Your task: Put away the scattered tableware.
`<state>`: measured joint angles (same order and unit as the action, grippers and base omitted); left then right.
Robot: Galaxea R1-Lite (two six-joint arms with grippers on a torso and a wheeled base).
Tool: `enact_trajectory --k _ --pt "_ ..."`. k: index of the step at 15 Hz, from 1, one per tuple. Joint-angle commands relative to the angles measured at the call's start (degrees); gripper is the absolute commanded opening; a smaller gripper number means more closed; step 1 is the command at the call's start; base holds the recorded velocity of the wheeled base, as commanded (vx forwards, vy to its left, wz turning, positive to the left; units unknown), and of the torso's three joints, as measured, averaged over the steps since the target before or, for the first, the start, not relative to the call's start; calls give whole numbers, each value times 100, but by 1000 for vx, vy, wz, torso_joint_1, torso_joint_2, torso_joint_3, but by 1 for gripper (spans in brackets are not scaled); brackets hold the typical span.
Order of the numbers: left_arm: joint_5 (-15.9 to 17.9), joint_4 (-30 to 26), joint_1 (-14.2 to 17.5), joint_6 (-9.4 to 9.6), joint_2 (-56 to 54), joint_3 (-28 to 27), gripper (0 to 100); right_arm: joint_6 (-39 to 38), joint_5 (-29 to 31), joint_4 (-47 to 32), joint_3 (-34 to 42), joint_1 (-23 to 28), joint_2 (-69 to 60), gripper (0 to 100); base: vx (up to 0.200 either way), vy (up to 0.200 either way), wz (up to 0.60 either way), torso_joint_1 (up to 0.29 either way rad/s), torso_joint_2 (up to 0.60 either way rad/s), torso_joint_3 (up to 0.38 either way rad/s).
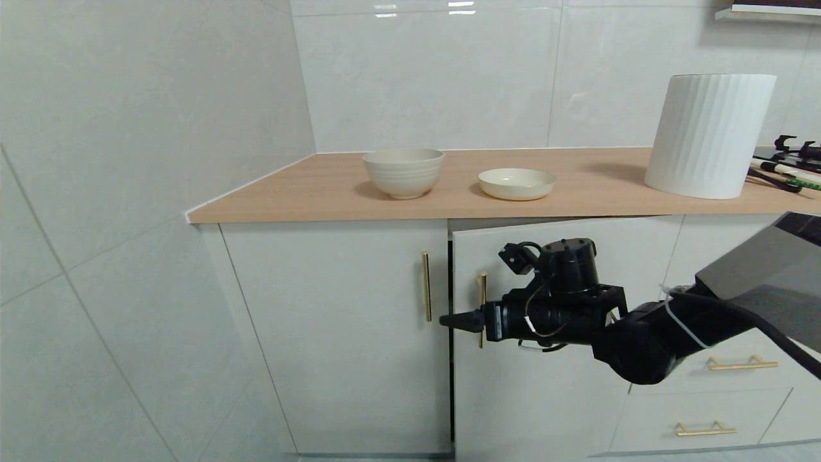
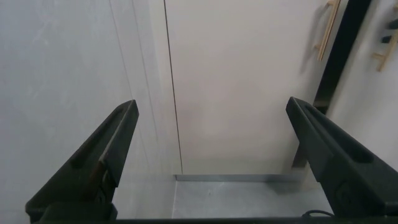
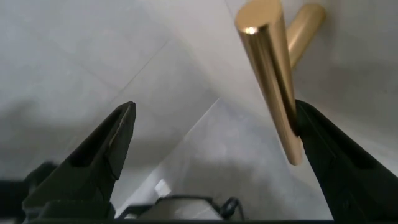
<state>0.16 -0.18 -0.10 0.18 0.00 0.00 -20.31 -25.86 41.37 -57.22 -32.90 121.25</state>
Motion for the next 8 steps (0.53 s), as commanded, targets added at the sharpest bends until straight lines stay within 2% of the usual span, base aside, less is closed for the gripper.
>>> enact_trajectory --k 1,4,8 --pt "2 1 1 -1 0 0 100 -8 -315 310 1055 -102 -787 100 0 0 0 0 0 0" --pt "2 1 1 -1 0 0 100 1 -1167 899 2110 -111 -1297 100 0 0 0 0 0 0" --pt "2 1 1 -1 0 0 100 9 -1220 1760 2883 -120 -1446 100 0 0 0 0 0 0"
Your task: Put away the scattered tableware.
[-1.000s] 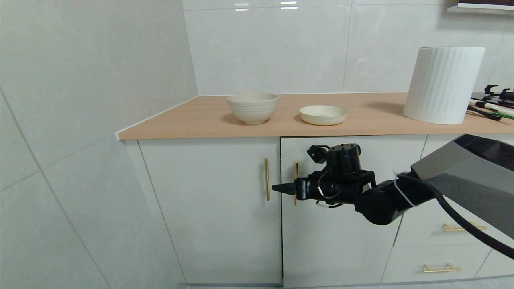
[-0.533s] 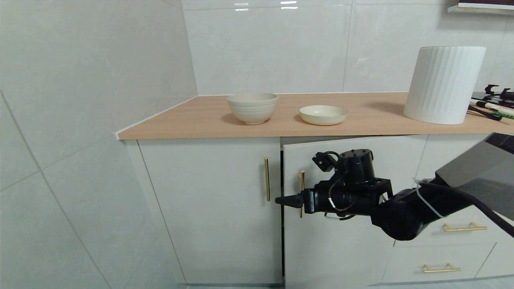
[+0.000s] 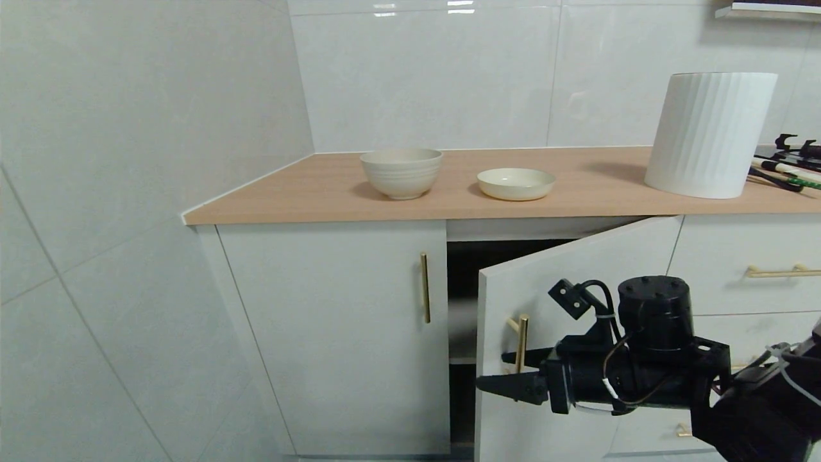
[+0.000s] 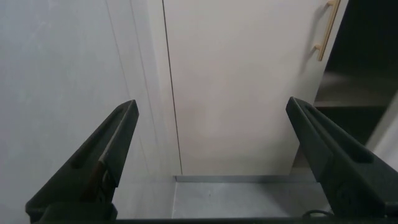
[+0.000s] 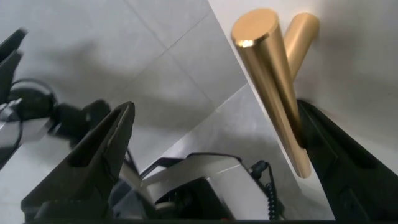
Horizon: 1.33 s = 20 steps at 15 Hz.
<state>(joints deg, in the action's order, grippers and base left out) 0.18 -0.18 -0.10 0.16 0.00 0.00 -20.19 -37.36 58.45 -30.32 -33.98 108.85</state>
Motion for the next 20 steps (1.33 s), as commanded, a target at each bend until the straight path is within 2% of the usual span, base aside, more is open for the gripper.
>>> enact_trajectory --k 1,8,10,11,12,14,15,17,18,19,20 --pt "-1 1 1 2 0 0 100 6 -131 166 316 -13 -197 100 0 0 0 0 0 0" --pt "-18 62 1 28 0 0 100 15 -210 175 404 -74 -277 100 0 0 0 0 0 0" --pt "201 264 1 2 0 -378 100 15 -210 175 421 -74 -294 100 0 0 0 0 0 0" --pt "1036 -368 -25 -7 308 -1195 100 -3 -210 166 421 -74 -285 100 0 0 0 0 0 0" --pt "1660 -1063 -25 -86 729 -1872 100 -3 -210 175 421 -74 -277 100 0 0 0 0 0 0" --pt "2741 -1836 -34 -227 1723 -2698 100 -3 -210 175 413 -74 -268 100 0 0 0 0 0 0" --pt "3735 -1748 -34 -253 2865 -3032 100 -3 -210 175 404 -74 -268 100 0 0 0 0 0 0" --pt "4526 -1080 -140 -236 4421 -3278 100 -3 -210 175 404 -74 -268 100 0 0 0 0 0 0" --pt "4710 -817 -315 -236 4966 -3357 100 -3 -210 175 404 -74 -268 100 0 0 0 0 0 0" --pt "4789 -263 -755 -262 6047 -3551 100 -3 -210 175 404 -83 -259 100 0 0 0 0 0 0" --pt "4781 247 -1010 -236 6996 -3621 100 -3 -210 175 386 -83 -259 100 0 0 0 0 0 0"
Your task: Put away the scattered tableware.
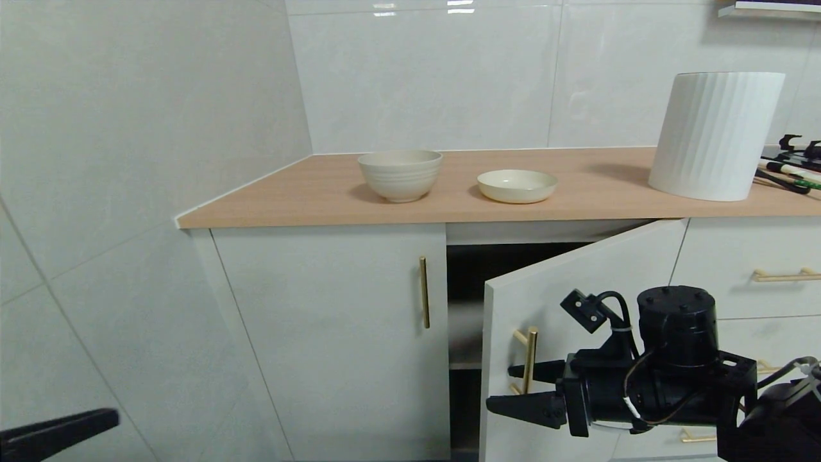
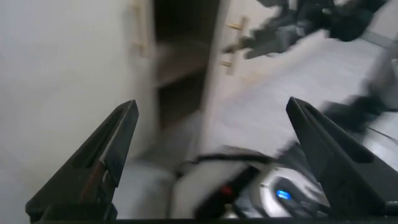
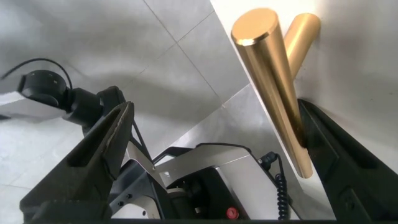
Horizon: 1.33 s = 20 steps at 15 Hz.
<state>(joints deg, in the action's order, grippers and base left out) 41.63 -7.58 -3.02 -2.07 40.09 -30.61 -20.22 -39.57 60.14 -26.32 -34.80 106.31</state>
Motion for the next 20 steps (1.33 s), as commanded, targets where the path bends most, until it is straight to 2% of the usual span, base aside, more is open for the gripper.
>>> enact_trajectory --k 1,4,5,6,7,8,9,11,12,13,14,19,20 --pt "592 1558 -1042 -12 3848 -666 100 10 11 7 -14 0 -5 100 0 0 0 0 0 0" --pt "100 3246 -1746 -39 5984 -912 100 10 11 7 -58 -9 -5 100 0 0 0 0 0 0" --pt "73 3782 -1877 -74 6493 -947 100 10 11 7 -66 -9 12 100 0 0 0 0 0 0" --pt "73 4204 -1974 -206 6801 -956 100 10 11 7 -66 -9 12 100 0 0 0 0 0 0" --pt "73 4775 -2071 -531 7117 -956 100 1 11 16 -84 -9 39 100 0 0 0 0 0 0" --pt "73 4907 -2080 -619 7205 -956 100 1 11 16 -84 -9 47 100 0 0 0 0 0 0" --pt "64 5742 -2097 -874 7847 -964 100 10 11 16 -110 -26 126 100 0 0 0 0 0 0" --pt "-23 6796 -2159 -962 8515 -938 100 10 11 130 -93 -35 197 100 0 0 0 0 0 0" --pt "-208 7095 -2255 -1041 8647 -912 100 1 11 174 -84 -35 223 100 0 0 0 0 0 0" --pt "-454 7192 -2290 -1137 8682 -938 100 -8 11 200 -93 -44 249 100 0 0 0 0 0 0" --pt "-560 7209 -2290 -1146 8708 -973 100 1 11 209 -93 -53 276 100 0 0 0 0 0 0" --pt "-595 7227 -2396 -1155 8893 -1254 100 1 11 209 -84 -141 285 100 0 0 0 0 0 0" --pt "-595 7227 -2440 -1155 8910 -1272 0 1 11 209 -75 -141 293 100 0 0 0 0 0 0"
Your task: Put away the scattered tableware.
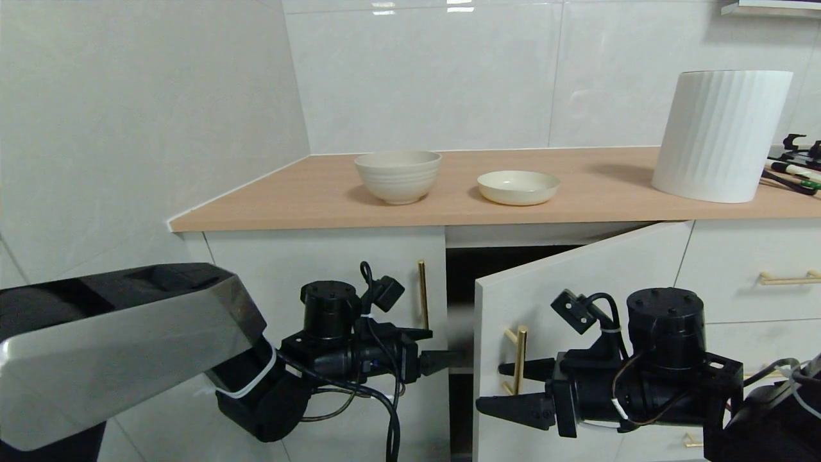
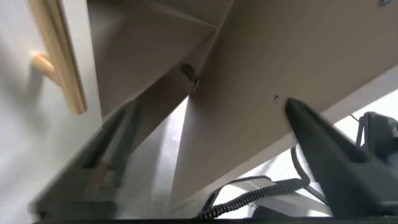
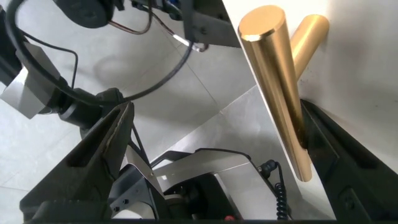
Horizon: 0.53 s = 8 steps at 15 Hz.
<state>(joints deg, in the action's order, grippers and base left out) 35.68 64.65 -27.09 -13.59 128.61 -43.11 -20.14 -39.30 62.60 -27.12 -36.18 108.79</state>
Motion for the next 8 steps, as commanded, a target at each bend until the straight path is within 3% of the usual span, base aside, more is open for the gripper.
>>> enact_trajectory --k 1,3,8 --pt "0 -5 -42 -21 59 -110 0 -8 -16 -37 5 -3 46 100 0 0 0 0 0 0" --pt "-17 101 -95 -56 156 -233 0 1 -16 -37 5 -3 46 100 0 0 0 0 0 0" --pt "-140 1191 -499 -65 533 -304 0 10 -16 -37 14 -3 55 100 0 0 0 0 0 0"
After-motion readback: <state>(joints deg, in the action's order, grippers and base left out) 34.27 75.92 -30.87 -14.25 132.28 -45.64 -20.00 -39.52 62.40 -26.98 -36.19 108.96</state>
